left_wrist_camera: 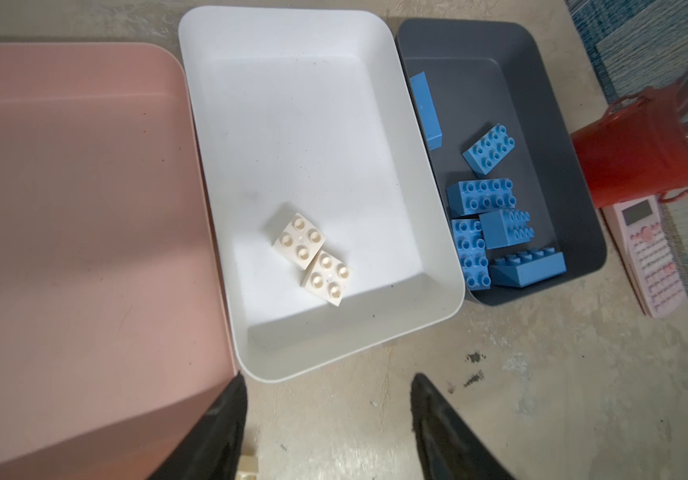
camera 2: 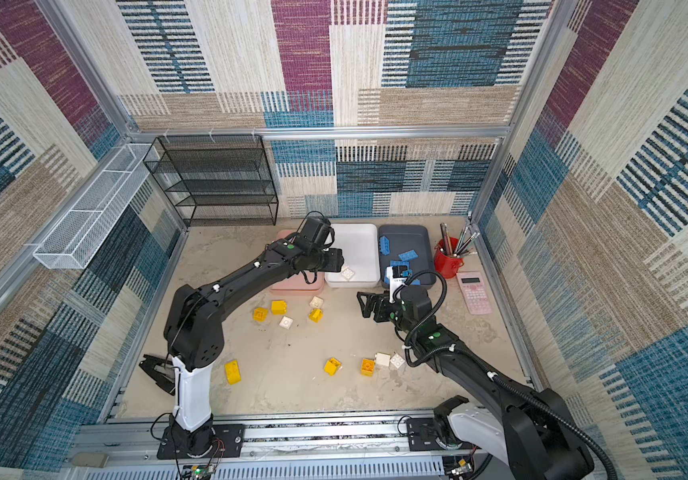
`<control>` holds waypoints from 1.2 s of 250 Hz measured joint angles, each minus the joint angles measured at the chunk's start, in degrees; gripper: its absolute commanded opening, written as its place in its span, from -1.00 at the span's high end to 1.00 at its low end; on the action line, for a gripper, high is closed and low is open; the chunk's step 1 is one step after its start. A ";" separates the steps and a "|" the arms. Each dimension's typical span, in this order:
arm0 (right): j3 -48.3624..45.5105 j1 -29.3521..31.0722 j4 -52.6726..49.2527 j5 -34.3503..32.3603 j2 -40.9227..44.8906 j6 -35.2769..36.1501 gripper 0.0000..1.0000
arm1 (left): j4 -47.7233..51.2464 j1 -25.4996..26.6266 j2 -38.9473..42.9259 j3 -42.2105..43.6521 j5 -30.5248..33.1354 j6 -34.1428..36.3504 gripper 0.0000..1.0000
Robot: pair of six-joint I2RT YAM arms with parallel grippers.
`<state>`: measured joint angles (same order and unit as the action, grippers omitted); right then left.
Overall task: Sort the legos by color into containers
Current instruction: 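Withdraw the left gripper while the right gripper reaches a white 2x2 brick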
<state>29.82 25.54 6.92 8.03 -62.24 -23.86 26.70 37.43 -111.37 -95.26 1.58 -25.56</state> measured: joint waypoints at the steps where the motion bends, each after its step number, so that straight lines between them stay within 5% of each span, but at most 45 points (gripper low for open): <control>1: 0.13 0.07 -0.28 -0.09 0.00 0.02 -0.84 | -0.13 0.00 0.26 0.37 0.02 -0.02 -0.24; 93: 5.35 9.20 -23.47 -9.29 0.52 -2.86 -0.36 | -11.13 2.67 27.36 34.56 -0.31 -7.23 -0.13; 171: 5.70 17.90 -38.62 -15.69 1.62 -13.79 0.05 | -13.42 9.49 43.82 51.19 2.97 -9.40 -0.09; 229: 5.09 19.54 -45.90 -19.15 4.63 -22.25 0.54 | -14.25 11.08 51.78 60.35 4.48 -10.69 -0.07; 262: 4.13 20.22 -47.50 -19.63 3.65 -25.14 0.53 | -14.49 11.21 53.66 62.69 4.39 -10.93 -0.07; 300: 3.13 22.23 -48.35 -19.61 0.15 -27.12 0.22 | -14.73 11.21 55.98 64.87 4.28 -11.13 -0.07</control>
<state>32.95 47.77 -41.43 -11.57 -62.08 -50.98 11.97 48.64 -55.40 -30.39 5.87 -36.69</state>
